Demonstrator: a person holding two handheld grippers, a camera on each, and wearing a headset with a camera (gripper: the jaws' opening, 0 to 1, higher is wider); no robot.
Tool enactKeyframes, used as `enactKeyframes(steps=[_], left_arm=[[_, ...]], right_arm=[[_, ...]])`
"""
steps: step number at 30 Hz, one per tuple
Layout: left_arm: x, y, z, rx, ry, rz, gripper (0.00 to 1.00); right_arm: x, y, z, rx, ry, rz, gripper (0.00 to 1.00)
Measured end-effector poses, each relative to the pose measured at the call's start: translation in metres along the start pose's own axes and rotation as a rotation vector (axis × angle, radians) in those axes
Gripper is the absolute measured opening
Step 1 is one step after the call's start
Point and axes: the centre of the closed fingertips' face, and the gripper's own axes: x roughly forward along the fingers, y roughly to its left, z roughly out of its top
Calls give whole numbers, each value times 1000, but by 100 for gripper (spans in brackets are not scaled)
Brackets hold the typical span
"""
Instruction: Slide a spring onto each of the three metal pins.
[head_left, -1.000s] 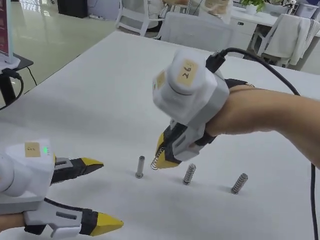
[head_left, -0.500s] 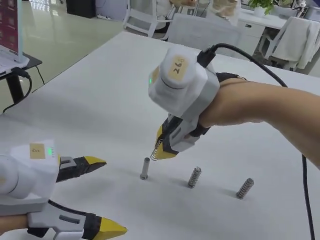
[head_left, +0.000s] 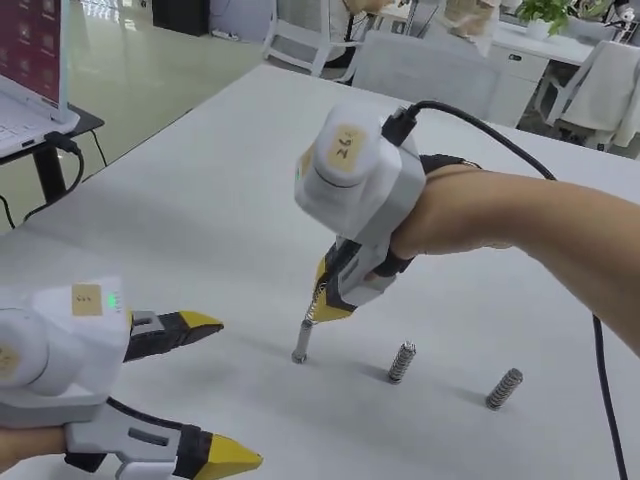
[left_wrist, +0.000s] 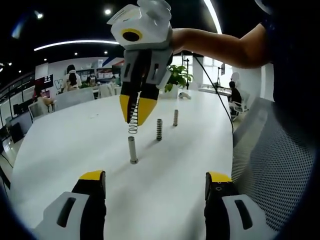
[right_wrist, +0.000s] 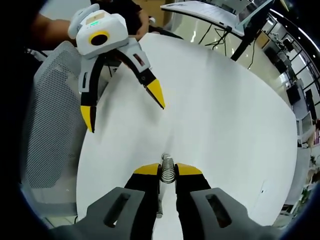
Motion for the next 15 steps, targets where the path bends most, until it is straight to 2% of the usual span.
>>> enactKeyframes(steps=[15], left_arm=[[0,2,1,-3,-8,-1,75]], right_arm=[[10,-2,-3,8,15,19,9]])
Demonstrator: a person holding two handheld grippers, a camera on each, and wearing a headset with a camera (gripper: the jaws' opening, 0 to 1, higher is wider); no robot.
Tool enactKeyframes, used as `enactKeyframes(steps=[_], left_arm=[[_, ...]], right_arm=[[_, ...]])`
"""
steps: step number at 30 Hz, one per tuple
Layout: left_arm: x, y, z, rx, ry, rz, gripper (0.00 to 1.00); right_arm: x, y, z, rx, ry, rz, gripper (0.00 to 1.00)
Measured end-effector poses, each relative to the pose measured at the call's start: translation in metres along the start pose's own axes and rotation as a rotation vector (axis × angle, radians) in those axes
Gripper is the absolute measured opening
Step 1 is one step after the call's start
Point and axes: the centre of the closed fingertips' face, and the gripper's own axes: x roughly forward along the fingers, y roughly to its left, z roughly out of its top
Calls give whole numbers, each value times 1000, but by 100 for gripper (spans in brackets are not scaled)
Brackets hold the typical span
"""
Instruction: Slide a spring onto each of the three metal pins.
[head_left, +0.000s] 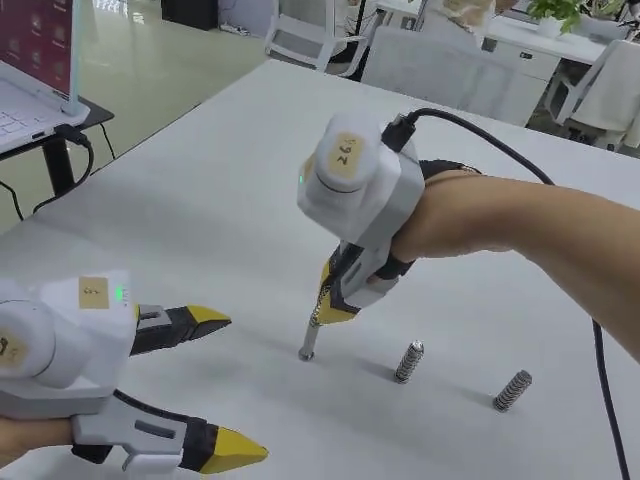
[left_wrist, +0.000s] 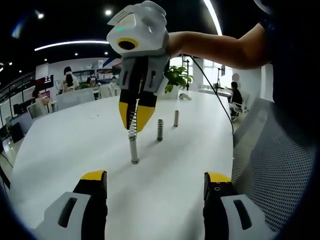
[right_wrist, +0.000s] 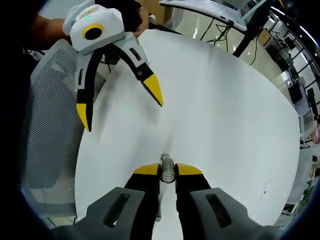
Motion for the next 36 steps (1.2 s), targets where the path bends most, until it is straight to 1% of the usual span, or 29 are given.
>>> enactKeyframes(steps=[5,17,21,27,36], left_arm=[[0,1,-1,-4,3,0,75],[0,0,0,-5,4,-6,73],[0,0,-1,-4,5,-7,73],[1,-1,-1,-6,7,-8,72],[2,-1,-1,-7,9,-12,71]], right_arm=[[4,0,0,3,4,9,9],[23,-1,-7,30,35,43,9],[30,2,-11,35,52,56,9],[40,6,-15,50,58,73,9],[49,9,-16,60,61,75,9]])
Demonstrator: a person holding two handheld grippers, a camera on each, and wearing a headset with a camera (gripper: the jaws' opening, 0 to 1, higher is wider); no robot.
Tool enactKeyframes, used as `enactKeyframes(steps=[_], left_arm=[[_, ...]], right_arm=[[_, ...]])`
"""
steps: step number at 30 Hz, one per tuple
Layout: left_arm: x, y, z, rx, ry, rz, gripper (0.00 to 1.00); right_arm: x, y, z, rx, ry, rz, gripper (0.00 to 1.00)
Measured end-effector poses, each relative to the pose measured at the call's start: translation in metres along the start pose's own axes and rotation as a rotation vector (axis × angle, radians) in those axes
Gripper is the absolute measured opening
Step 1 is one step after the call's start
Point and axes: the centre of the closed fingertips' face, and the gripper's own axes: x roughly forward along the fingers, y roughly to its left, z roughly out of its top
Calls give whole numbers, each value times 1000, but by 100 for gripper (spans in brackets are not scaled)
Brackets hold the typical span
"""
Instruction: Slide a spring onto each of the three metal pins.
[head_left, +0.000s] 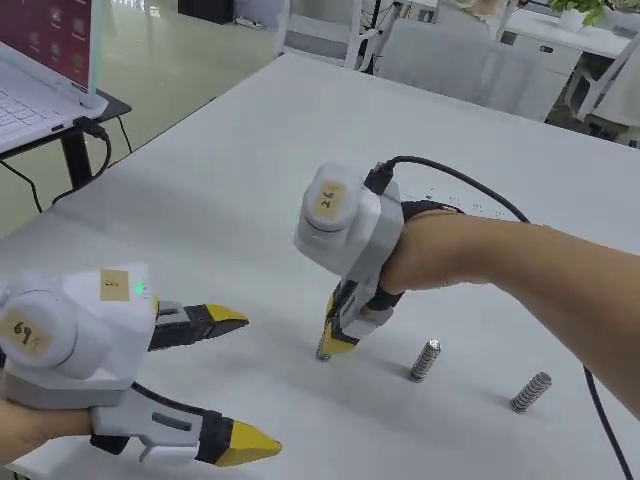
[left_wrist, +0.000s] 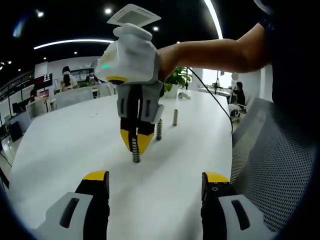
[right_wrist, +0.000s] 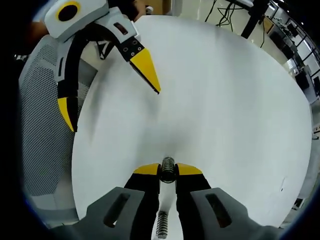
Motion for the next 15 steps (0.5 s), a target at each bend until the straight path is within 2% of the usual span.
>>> enactKeyframes(steps=[15], left_arm=[[-1,1,-1,-4,2,0,70]], right_arm=[[7,1,-2,0,9,4,10]])
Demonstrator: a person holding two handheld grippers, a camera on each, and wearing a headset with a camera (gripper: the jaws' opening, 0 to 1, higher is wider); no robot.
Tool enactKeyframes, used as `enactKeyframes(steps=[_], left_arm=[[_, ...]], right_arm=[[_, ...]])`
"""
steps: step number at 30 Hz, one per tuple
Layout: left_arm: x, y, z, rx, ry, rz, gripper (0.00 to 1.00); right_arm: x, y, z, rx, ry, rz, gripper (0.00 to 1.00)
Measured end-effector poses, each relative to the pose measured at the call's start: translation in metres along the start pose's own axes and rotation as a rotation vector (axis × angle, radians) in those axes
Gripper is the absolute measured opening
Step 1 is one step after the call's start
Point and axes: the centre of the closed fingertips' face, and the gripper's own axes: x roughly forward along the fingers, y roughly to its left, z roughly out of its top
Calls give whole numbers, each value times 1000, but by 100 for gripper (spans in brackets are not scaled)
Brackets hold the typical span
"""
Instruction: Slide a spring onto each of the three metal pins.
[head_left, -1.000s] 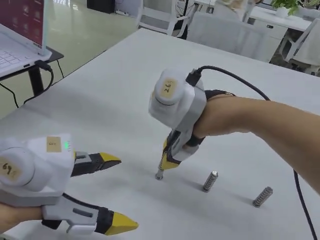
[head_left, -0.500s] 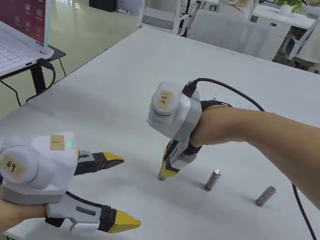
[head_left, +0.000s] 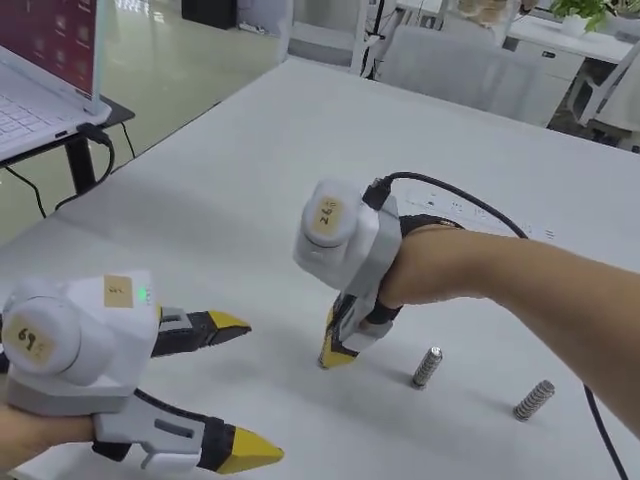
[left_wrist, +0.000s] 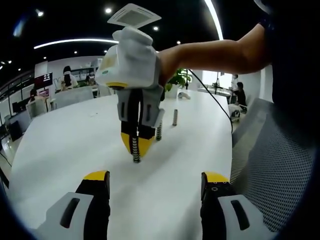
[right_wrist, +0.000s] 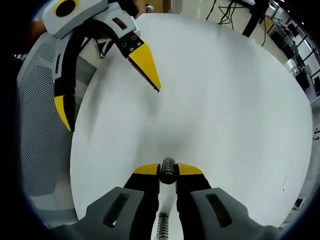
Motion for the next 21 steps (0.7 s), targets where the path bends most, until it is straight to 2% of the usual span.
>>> enactKeyframes(steps=[12,21], left_arm=[[-1,1,-3,-5,4,3,70],[1,-1,-1,-7,4,0,71]], right_arm=[[2,0,-1,11,-15,-3,18],[-2,3,-7,52,-45,-2,26]])
